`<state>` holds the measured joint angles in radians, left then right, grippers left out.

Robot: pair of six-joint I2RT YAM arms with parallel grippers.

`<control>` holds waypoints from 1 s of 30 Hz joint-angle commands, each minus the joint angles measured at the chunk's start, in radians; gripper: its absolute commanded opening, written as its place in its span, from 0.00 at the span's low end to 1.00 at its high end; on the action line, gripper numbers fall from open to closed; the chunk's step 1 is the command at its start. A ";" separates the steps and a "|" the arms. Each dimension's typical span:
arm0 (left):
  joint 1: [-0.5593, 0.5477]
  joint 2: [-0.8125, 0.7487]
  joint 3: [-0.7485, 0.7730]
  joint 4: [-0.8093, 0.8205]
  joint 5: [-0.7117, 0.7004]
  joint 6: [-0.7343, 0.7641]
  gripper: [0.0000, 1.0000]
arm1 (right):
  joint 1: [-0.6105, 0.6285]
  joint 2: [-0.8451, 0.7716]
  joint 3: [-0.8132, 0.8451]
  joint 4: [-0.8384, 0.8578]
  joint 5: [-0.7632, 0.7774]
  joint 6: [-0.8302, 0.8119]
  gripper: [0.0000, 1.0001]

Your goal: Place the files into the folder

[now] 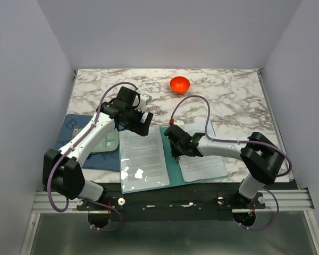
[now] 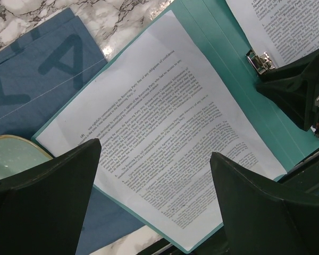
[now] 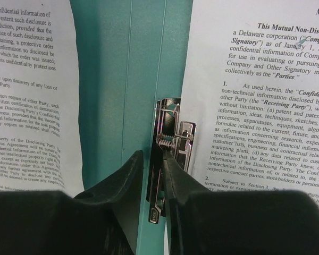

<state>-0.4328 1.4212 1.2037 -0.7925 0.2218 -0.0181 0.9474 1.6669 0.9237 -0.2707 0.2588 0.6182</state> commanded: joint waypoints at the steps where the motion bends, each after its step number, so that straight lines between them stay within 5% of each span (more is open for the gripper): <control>1: 0.006 -0.030 0.000 0.009 0.028 0.012 0.99 | 0.017 0.062 0.046 -0.108 0.075 0.011 0.28; 11: 0.008 -0.024 0.025 -0.016 -0.004 0.014 0.99 | 0.057 0.146 0.132 -0.266 0.192 0.041 0.03; 30: 0.087 0.022 0.079 -0.047 0.046 -0.016 0.99 | -0.025 -0.249 0.083 -0.337 0.289 0.124 0.01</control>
<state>-0.3973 1.4265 1.2713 -0.8265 0.2146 -0.0235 0.9512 1.4853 1.0199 -0.5819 0.5045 0.7128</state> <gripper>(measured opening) 0.988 0.069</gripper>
